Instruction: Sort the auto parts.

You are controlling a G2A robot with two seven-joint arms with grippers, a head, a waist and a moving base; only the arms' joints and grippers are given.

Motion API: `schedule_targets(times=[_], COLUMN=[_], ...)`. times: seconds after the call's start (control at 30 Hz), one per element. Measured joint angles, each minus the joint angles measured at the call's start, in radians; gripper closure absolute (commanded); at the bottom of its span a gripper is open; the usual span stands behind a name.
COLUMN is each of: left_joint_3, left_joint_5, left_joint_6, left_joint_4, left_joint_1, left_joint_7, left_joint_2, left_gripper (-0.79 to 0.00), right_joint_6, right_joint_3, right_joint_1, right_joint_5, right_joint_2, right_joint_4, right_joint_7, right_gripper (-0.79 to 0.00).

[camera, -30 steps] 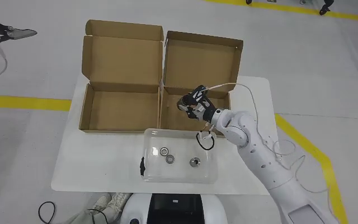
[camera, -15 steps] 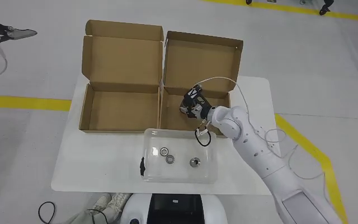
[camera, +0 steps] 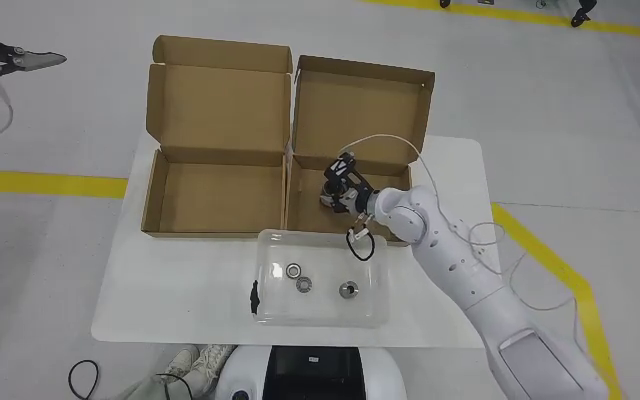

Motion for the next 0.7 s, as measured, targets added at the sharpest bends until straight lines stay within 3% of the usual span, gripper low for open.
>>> schedule_targets(times=[0.37,0.6,0.7], left_joint_3=[0.000,0.000,0.000], left_joint_5=[0.000,0.000,0.000], left_joint_6=[0.000,0.000,0.000], left_joint_4=[0.000,0.000,0.000], left_joint_1=[0.000,0.000,0.000], left_joint_7=[0.000,0.000,0.000], left_joint_2=[0.000,0.000,0.000], left_gripper=[-0.785,-0.785,-0.785], right_joint_6=[-0.005,-0.033,-0.060], right_joint_3=[0.010,0.062,0.096], right_joint_1=[-0.009,-0.062,-0.098], right_joint_5=[-0.009,-0.045,-0.067], right_joint_2=[-0.001,0.021,0.036], right_joint_4=[-0.018,-0.148,-0.222], right_joint_7=[-0.005,-0.051,-0.062], right_gripper=[-0.502,-0.505,-0.554])
